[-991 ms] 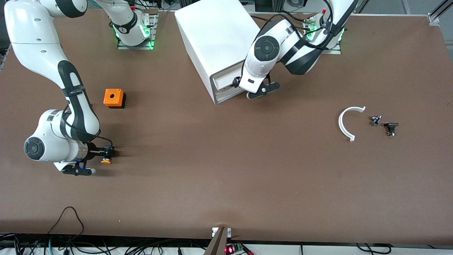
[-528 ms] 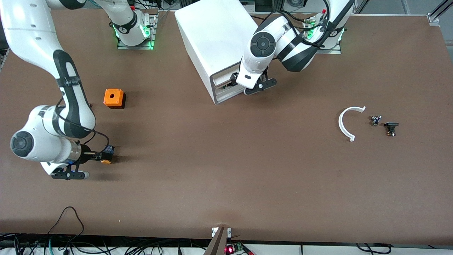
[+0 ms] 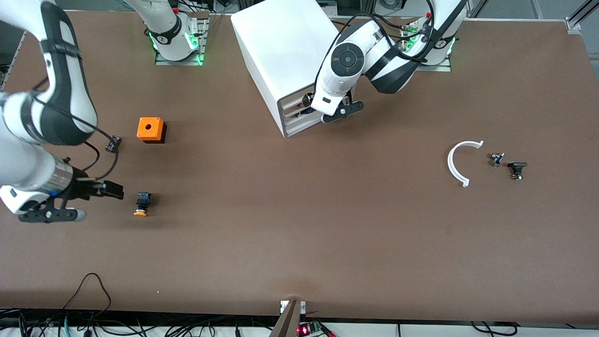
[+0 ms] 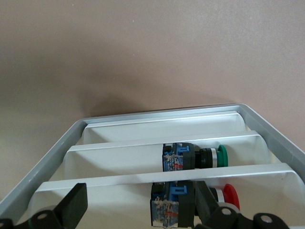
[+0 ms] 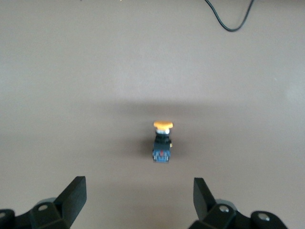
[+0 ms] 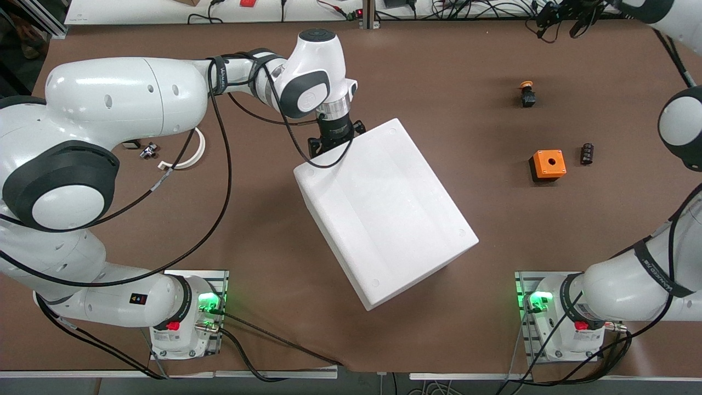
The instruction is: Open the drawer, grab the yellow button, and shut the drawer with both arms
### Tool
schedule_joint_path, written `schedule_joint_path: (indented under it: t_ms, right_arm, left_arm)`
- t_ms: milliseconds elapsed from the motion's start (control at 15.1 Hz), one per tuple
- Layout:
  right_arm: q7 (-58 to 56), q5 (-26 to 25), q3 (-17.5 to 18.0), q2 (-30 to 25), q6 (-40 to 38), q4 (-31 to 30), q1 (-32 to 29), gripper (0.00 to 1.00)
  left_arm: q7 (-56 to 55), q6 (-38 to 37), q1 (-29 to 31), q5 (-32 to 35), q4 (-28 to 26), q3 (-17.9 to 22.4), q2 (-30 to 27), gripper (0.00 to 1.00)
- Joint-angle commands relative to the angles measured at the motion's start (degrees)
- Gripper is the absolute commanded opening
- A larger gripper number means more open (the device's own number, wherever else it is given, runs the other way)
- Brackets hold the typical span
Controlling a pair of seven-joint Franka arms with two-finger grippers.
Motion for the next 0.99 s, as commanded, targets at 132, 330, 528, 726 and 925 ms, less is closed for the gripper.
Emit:
schedule_joint_path:
  t_ms: [132,330,528,726,925]
  right_arm:
    - [8.4,-0.1,1.8,-10.7,-12.2,-1.1,0.4,0.99]
    - [9.9,-0.1,2.7,-15.0,-16.4,-1.0,0.4,0.99]
    - [10.4,1.9,2.7,-15.5,-18.9,-0.9,0.3,0.99]
    - [10.6,-0.1,3.0,-15.2,-22.9,4.2,0.5,0.99]
    - [10.2,-0.5,3.6,-13.3,-26.6,10.1,1.2,0.99]
  left_arm:
    - [1.3,-4.5,1.9,-1.8,1.3,-1.1,-1.1,1.00]
    - [4.3,-13.5,4.5,-1.0,7.2,-0.6,-0.9,1.00]
    - [13.8,-16.5,9.0,-0.9,9.4,-0.6,-0.8,1.00]
    - [21.1,-19.1,11.1,2.4,13.1,-0.4,-0.8,1.00]
    - [30.0,-24.5,11.6,12.4,16.6,-0.4,-0.8,1.00]
